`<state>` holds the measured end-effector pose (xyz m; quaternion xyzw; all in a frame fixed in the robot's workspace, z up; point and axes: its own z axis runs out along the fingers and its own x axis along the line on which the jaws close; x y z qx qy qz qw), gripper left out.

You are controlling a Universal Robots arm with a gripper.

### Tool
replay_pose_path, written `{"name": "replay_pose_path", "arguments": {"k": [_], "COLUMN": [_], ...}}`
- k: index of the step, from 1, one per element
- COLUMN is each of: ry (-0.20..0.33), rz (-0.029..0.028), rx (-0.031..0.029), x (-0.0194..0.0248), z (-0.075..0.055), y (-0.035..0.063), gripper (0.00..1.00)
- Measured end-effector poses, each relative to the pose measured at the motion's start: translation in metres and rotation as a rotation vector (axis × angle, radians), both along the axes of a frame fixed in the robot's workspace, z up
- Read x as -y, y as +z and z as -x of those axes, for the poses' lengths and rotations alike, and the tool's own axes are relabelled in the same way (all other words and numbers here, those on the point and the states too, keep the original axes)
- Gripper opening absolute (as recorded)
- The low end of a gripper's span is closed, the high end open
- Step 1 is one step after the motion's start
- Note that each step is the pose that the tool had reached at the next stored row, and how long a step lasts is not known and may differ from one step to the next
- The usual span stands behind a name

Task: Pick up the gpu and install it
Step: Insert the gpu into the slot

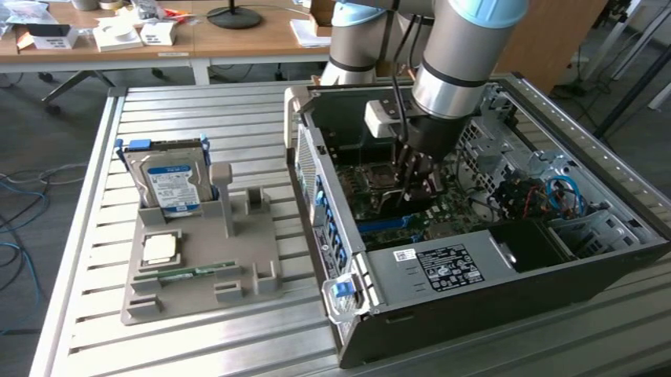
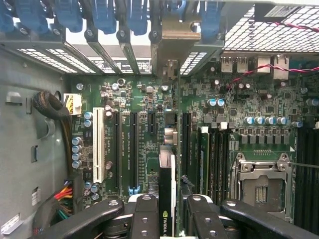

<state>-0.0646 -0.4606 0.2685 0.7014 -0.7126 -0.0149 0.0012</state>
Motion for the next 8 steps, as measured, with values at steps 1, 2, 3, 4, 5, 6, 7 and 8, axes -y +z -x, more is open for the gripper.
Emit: {"name": "replay_pose_path", "arguments": {"k": [1, 2, 3, 4, 5, 6, 7, 8], "ry": [0.0, 0.0, 0.0, 0.0, 0.0, 0.0, 0.0, 0.0], "rz": [0.0, 0.0, 0.0, 0.0, 0.0, 0.0, 0.0, -0.0001], "rx": [0.0, 0.0, 0.0, 0.0001, 0.0001, 0.0001, 0.0002, 0.0002], "x": [0.0, 0.0, 0.0, 0.0, 0.0, 0.0, 0.0, 0.0], "z": [0.0003, 0.0007, 0.0011, 0.0014, 0.0018, 0.0022, 0.0026, 0.003], "y": [0.0, -0.0001, -0.0001, -0.0001, -0.0001, -0.0001, -0.0002, -0.0002], "gripper": [0.27, 0.27, 0.27, 0.27, 0.27, 0.27, 0.27, 0.27]}}
